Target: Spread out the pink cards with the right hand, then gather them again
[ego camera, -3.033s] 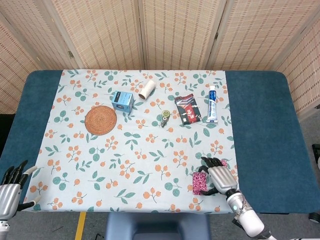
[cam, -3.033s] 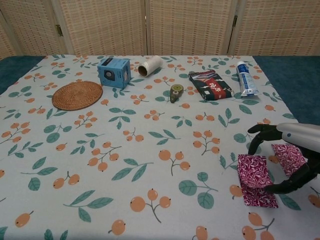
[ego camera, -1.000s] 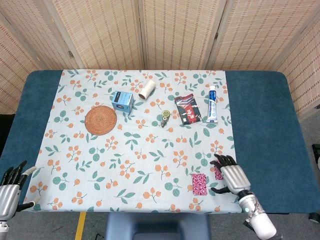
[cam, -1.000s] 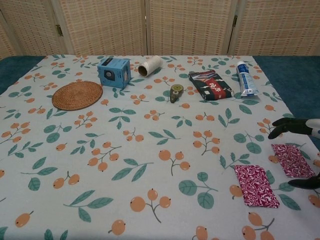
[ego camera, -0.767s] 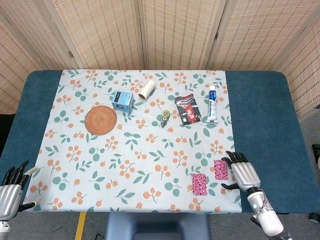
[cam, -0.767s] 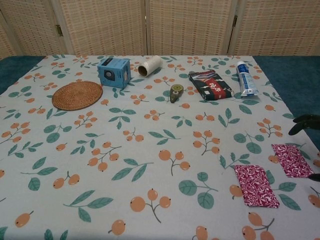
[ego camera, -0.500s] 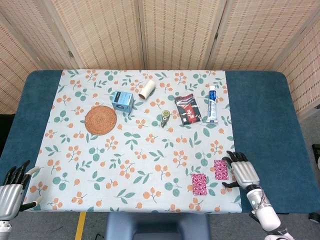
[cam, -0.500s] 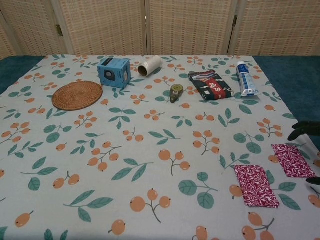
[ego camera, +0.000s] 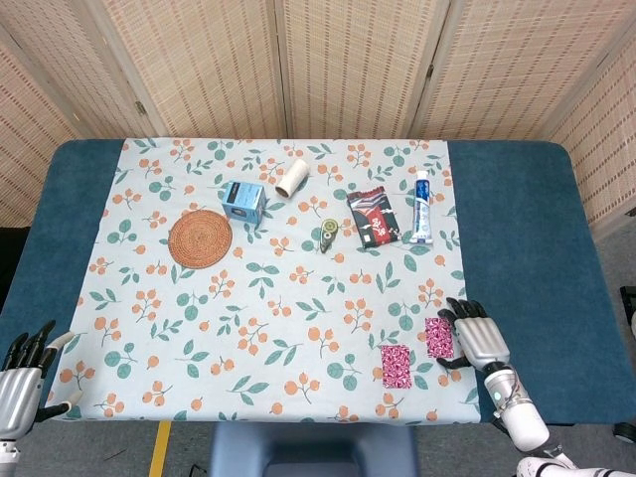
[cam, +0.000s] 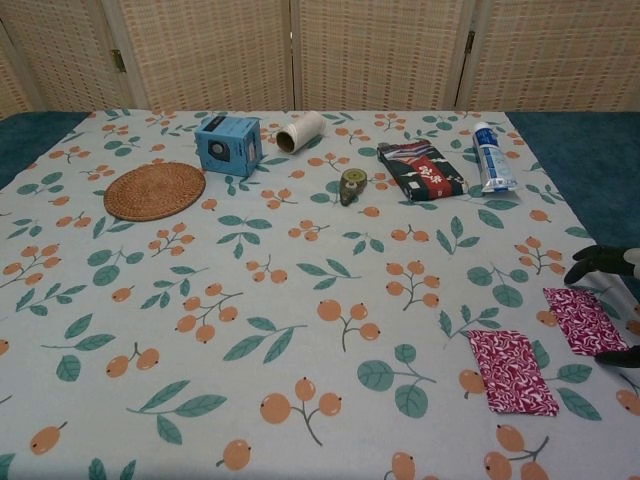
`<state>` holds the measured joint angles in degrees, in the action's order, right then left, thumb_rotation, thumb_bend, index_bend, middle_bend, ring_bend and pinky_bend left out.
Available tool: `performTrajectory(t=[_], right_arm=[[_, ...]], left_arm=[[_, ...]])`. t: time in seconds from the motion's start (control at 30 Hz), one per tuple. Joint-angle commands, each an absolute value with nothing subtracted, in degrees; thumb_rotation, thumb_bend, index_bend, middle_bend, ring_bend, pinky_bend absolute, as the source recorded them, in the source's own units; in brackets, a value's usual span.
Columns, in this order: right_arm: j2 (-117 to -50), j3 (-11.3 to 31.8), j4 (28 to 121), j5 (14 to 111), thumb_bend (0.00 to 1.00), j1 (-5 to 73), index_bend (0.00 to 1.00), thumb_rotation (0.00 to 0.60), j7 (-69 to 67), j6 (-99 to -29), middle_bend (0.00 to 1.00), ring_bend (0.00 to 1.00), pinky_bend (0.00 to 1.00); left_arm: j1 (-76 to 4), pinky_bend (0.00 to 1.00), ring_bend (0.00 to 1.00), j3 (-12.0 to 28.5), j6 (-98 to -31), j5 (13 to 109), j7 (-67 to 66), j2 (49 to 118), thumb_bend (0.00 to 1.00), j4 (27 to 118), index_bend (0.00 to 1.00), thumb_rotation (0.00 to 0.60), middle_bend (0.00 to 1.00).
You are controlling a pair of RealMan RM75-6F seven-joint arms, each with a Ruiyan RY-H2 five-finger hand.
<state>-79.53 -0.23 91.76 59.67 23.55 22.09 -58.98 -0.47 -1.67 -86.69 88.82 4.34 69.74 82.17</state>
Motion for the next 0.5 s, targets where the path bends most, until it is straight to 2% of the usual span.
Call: performTrajectory(t=[0.03, 0.23, 0.5], right_arm=[[-79.6, -0.2, 91.8, 59.6, 0.21, 23.5, 0.18, 0.477, 22.1, -59.0, 0.07, 0.0, 0.0], [-79.4, -0.3, 92.0, 59.4, 0.21, 23.2, 0.22, 0.477, 22.4, -59.2, 0.08, 0.0, 0.0], [-79.3, -0.1, 91.8, 59.2, 0.21, 23.1, 0.22, 0.476, 21.7, -58.6, 0.08, 0.0, 0.0]], left_arm=[[-0.4, 0.0, 0.12, -1.7, -86.8, 88.8, 4.4, 69.7, 0.22, 82.1, 0.2, 0.6, 0.05], [-0.5, 0.0, 0.12, -1.7, -86.6, 88.8, 4.5, 69.9, 0.22, 82.0, 0.2, 0.6, 0.05], [-0.4, 0.0, 0.12, -1.7, -86.7, 88.9, 4.5, 69.9, 0.22, 82.0, 0.2, 0.6, 0.05]])
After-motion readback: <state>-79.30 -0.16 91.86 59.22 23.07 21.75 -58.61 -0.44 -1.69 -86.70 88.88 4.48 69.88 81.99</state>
